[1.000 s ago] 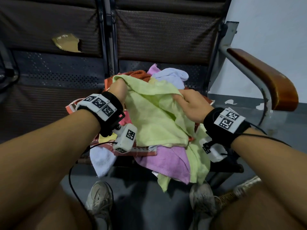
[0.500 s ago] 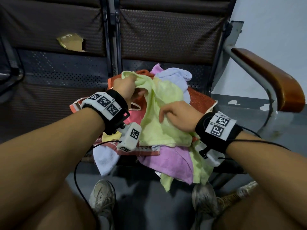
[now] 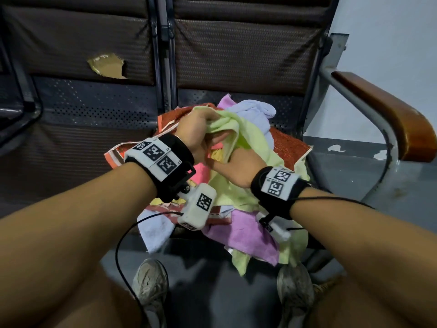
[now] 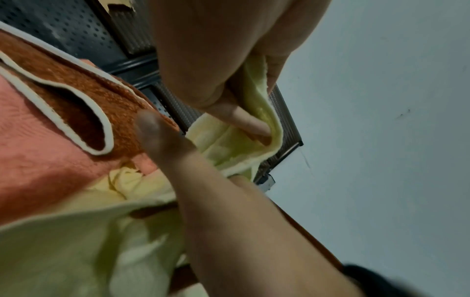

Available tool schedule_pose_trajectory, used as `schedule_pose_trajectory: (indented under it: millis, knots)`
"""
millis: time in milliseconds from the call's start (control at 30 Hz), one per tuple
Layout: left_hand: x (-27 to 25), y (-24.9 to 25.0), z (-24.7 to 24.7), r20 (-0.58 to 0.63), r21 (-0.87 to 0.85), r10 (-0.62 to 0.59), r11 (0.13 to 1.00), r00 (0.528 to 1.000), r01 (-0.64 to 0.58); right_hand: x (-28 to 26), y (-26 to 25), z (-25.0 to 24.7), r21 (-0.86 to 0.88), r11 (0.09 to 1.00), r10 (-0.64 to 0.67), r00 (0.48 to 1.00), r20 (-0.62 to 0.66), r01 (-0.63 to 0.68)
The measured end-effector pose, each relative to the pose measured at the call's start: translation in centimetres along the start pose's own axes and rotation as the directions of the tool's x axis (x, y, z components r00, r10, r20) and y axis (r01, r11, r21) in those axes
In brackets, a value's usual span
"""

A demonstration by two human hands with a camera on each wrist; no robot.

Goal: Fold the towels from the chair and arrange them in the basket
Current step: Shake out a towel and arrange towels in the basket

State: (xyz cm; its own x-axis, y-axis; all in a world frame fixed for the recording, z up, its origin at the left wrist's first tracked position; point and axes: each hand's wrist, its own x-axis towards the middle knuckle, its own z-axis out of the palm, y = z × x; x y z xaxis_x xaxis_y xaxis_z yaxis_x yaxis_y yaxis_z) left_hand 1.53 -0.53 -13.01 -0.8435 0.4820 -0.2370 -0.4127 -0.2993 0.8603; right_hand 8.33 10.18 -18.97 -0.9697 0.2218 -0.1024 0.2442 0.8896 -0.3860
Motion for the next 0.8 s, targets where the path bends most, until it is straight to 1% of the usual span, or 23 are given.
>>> schedule_pose_trajectory:
  millis: [67,100,133,167,233,300,367,400,433,467,500,567,600,633,667,700,767,800]
  knots:
    - [-0.2,-0.2,0.2,0.063,0.026,-0.021,0.999,0.998,0.019,0.9,0.4,0.1,-0.031,0.997,0.067,0.997,-0.040,-0.068]
    - [-0.2,-0.1,0.0,0.063,0.040,-0.018,0.999,0.998,0.016,1.3,0.7,-0.1,-0.009,0.996,0.085,0.993,-0.079,-0.086]
    - [0.0,0.0,-0.3,0.035,0.060,-0.011,0.998,0.999,0.009,1.4,1.2,-0.5,0.021,0.996,0.093,0.990,-0.106,-0.091]
    - [0.3,0.1,-0.8,-0.019,0.104,0.004,0.995,1.000,-0.002,1.4,1.7,-0.9,0.036,0.996,0.084,0.988,-0.127,-0.080]
    - [0.9,0.4,-2.4,-0.134,0.249,0.034,0.969,0.990,0.001,1.1,2.9,-2.2,0.038,0.998,0.066,0.979,-0.192,-0.059]
    - [1.3,0.4,-4.5,-0.178,0.430,-0.013,0.899,0.984,0.089,0.6,4.3,-4.0,0.079,0.994,0.100,0.949,-0.298,-0.080]
    - [1.6,0.1,-6.2,-0.164,0.608,-0.083,0.776,0.983,0.167,-0.1,5.7,-5.5,0.109,0.990,0.129,0.908,-0.399,-0.093]
    - [1.9,0.0,-6.9,-0.169,0.673,-0.069,0.721,0.983,0.166,-0.4,6.3,-5.9,0.104,0.991,0.124,0.895,-0.429,-0.088]
    - [2.2,0.1,-7.3,-0.186,0.719,-0.007,0.681,0.983,0.141,-0.6,6.8,-6.1,0.087,0.992,0.116,0.891,-0.438,-0.087]
    - [2.7,0.1,-7.5,-0.210,0.748,0.083,0.656,0.974,0.105,-0.8,7.3,-6.1,0.056,0.994,0.109,0.900,-0.421,-0.095]
    - [2.9,0.3,-7.5,-0.235,0.763,0.174,0.643,0.956,0.071,-1.1,7.7,-6.0,0.006,0.993,0.112,0.923,-0.368,-0.118]
    - [3.2,0.6,-7.5,-0.274,0.770,0.313,0.637,0.910,0.013,-1.5,8.5,-5.4,-0.133,0.978,0.140,0.977,-0.162,-0.162]
    - [3.4,0.6,-7.5,-0.289,0.764,0.350,0.645,0.891,-0.005,-1.7,9.0,-5.2,-0.177,0.970,0.157,0.985,-0.070,-0.167]
    - [3.5,0.5,-7.5,-0.305,0.755,0.366,0.656,0.879,-0.011,-1.8,9.4,-5.1,-0.188,0.967,0.174,0.985,-0.019,-0.174]
    - [3.7,0.5,-7.6,-0.323,0.753,0.375,0.658,0.869,-0.004,-1.9,9.7,-5.1,-0.175,0.968,0.182,0.983,-0.011,-0.181]
    - [3.7,0.5,-7.7,-0.347,0.748,0.378,0.663,0.858,0.010,-2.0,10.0,-5.4,-0.155,0.971,0.178,0.983,-0.039,-0.182]
    - [4.0,0.5,-7.8,-0.406,0.715,0.378,0.698,0.832,0.032,-1.9,10.2,-6.1,-0.107,0.979,0.153,0.974,-0.168,-0.172]
    - [4.2,0.5,-8.0,-0.422,0.694,0.372,0.720,0.827,0.030,-1.9,10.2,-6.5,-0.086,0.984,0.131,0.963,-0.235,-0.155]
